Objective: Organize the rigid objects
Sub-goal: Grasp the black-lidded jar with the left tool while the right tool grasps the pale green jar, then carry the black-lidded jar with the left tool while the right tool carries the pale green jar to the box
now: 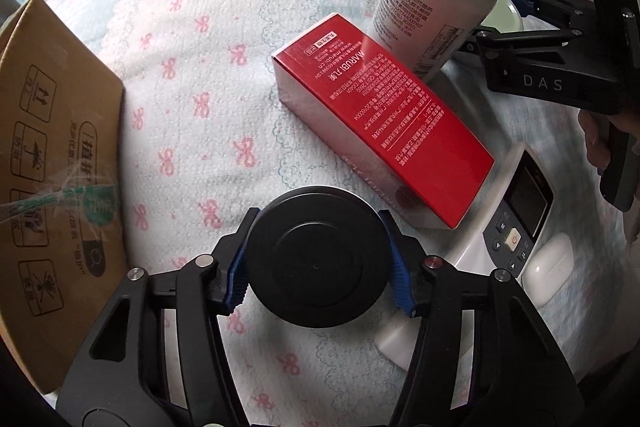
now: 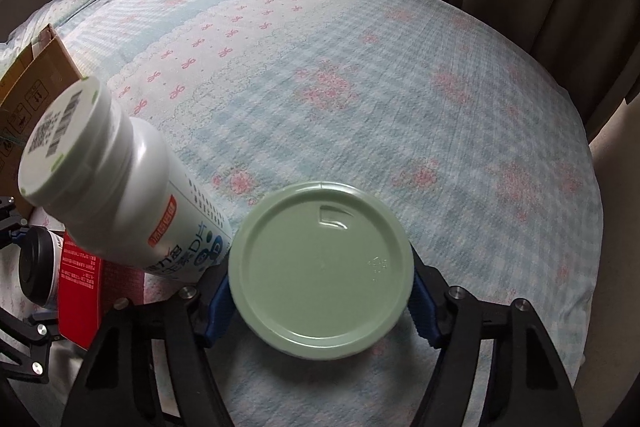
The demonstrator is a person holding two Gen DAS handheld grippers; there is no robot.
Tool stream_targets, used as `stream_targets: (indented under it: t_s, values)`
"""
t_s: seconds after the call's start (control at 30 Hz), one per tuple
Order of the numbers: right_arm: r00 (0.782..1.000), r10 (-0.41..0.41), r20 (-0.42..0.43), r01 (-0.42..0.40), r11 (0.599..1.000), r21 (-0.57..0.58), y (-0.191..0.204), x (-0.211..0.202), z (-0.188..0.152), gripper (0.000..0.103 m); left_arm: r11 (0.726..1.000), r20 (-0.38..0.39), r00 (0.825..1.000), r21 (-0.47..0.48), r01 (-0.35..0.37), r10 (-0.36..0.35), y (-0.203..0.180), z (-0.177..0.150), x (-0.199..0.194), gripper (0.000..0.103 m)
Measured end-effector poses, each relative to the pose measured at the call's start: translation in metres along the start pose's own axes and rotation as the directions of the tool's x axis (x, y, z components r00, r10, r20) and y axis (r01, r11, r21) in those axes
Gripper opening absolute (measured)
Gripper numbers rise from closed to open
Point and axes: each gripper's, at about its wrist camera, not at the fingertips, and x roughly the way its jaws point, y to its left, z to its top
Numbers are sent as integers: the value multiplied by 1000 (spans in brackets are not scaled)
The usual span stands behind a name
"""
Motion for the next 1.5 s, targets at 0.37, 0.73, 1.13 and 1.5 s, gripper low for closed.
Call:
stream_targets:
  t_s: [0.37, 0.73, 1.13, 1.5]
  values:
    - [1000, -1, -3, 2, 998, 68, -5, -7, -1, 66, 999, -2, 999, -9, 36, -36, -9, -7, -9, 53]
    - [998, -56, -6, 56, 978, 201, -18, -74, 2, 66, 997, 67, 995, -11, 74, -73, -24, -8, -71, 53]
    - [993, -96, 76, 73, 964, 255, 17, -205, 49, 66, 996, 205, 975, 18, 83, -85, 7, 29, -213, 53]
    - [993, -66, 101, 31, 949, 312, 122, -288, 92, 66, 992, 224, 967, 17, 125, -125, 102, -9, -296, 53]
